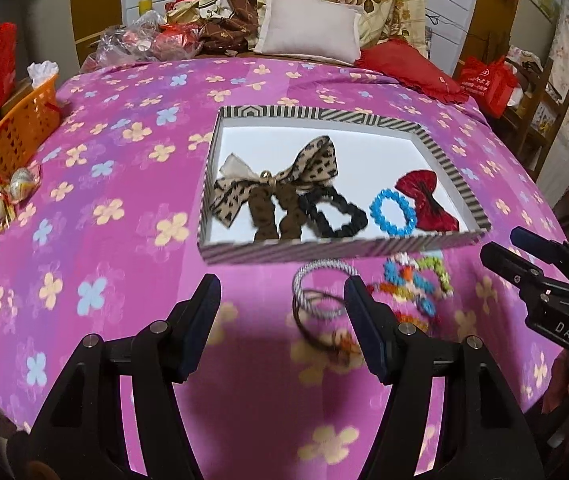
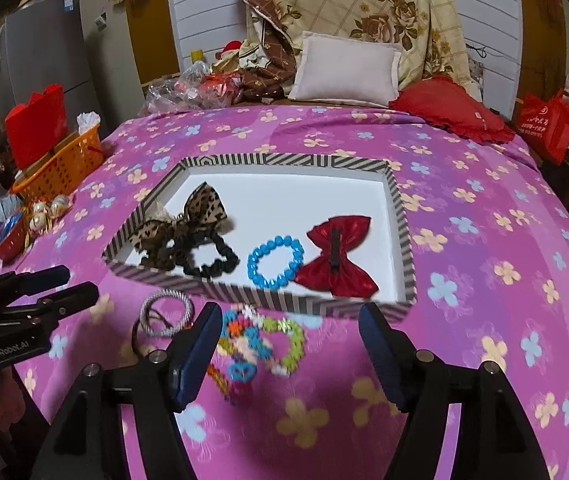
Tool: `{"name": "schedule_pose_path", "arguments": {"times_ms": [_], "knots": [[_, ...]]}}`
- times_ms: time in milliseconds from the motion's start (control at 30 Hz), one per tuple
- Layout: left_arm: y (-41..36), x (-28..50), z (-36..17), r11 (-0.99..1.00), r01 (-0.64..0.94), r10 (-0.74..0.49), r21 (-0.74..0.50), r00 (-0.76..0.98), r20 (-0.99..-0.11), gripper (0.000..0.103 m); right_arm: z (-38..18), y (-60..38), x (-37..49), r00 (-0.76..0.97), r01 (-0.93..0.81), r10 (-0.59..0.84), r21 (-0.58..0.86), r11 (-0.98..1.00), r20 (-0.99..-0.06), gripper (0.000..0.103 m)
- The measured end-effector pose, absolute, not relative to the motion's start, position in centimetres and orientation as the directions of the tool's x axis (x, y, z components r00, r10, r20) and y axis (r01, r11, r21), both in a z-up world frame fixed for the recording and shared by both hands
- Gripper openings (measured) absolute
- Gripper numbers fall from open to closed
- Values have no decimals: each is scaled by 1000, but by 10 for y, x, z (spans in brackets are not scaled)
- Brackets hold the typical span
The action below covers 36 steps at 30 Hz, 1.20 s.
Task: Organize jewelry
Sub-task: 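Move both tools back toward the remaining bracelets beside the tray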
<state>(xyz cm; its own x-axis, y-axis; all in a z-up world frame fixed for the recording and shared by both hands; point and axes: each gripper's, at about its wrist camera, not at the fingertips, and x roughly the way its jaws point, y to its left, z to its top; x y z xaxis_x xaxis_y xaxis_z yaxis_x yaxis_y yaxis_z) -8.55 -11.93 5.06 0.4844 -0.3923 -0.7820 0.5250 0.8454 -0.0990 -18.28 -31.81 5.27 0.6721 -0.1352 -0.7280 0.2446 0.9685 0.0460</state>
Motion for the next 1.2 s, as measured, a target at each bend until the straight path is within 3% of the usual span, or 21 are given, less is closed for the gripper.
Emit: {"name": "schedule_pose_path", "arguments": {"times_ms": [100,733,1200], "knots": [[-108,-93,46,845,525,-392,-103,477,-787,64,50,-317,-194,661,255,-142,42,966,-737,78],[-96,-90,15,832,514,-431,-208,363,-826,64,15,-320,-216,624,259,-111,71,963,-773,78],[-116,-64,10,831,514,-430,-213,350,-832,64,8,-317,-205,614,242,-108,57,968,-782,78]]}}
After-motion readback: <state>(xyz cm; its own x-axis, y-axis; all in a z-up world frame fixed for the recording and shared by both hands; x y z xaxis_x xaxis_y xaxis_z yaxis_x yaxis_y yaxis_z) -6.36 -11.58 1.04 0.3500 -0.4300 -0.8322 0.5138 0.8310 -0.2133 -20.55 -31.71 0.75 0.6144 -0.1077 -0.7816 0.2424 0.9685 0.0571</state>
